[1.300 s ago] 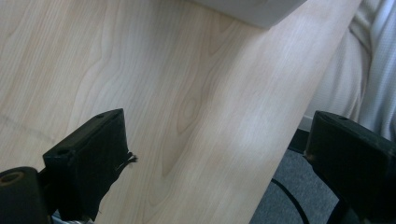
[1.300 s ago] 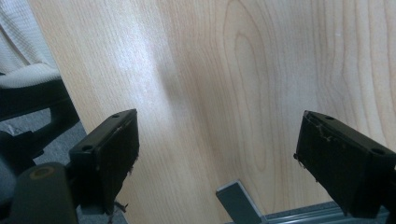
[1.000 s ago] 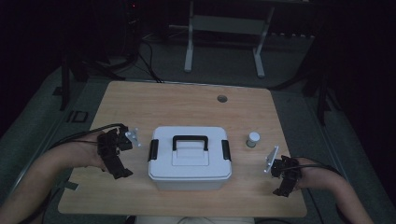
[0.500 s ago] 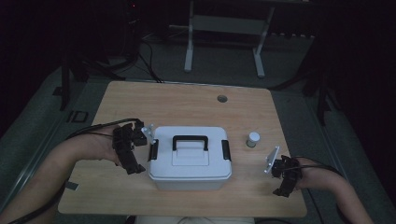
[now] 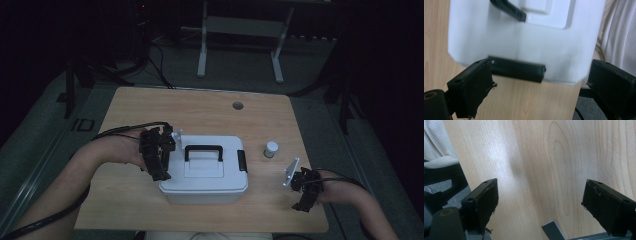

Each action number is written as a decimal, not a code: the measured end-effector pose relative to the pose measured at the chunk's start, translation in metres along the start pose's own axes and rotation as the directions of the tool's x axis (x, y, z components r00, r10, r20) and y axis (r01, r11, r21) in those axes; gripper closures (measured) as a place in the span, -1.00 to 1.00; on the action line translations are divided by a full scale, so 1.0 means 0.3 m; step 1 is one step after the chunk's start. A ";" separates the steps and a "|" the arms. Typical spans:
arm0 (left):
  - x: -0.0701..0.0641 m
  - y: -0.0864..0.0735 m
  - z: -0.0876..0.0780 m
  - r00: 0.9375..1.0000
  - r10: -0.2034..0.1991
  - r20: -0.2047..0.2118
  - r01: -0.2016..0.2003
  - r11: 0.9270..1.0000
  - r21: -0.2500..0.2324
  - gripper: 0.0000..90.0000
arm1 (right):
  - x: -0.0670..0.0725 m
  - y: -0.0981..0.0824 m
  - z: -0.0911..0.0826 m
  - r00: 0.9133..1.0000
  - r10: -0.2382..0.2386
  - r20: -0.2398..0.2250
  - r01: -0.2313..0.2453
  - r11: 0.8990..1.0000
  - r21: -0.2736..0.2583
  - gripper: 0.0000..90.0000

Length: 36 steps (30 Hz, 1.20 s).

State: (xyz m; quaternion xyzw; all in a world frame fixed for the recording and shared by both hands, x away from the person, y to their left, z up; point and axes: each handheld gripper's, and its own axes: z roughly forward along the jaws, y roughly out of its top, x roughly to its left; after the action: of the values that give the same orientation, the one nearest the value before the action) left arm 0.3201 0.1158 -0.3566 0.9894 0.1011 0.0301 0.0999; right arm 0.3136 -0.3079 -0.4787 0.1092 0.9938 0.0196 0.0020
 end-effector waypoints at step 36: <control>0.073 0.297 0.052 0.992 0.122 0.011 -0.122 0.993 -0.010 -0.39 | 0.010 0.007 0.003 0.999 -0.037 -0.008 0.037 0.999 -0.009 -0.67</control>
State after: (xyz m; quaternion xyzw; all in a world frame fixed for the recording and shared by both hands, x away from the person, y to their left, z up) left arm 0.3601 0.0319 -0.3528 0.9934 0.0398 0.0310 0.1032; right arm 0.3112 -0.3051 -0.4795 0.0909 0.9956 0.0244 -0.0011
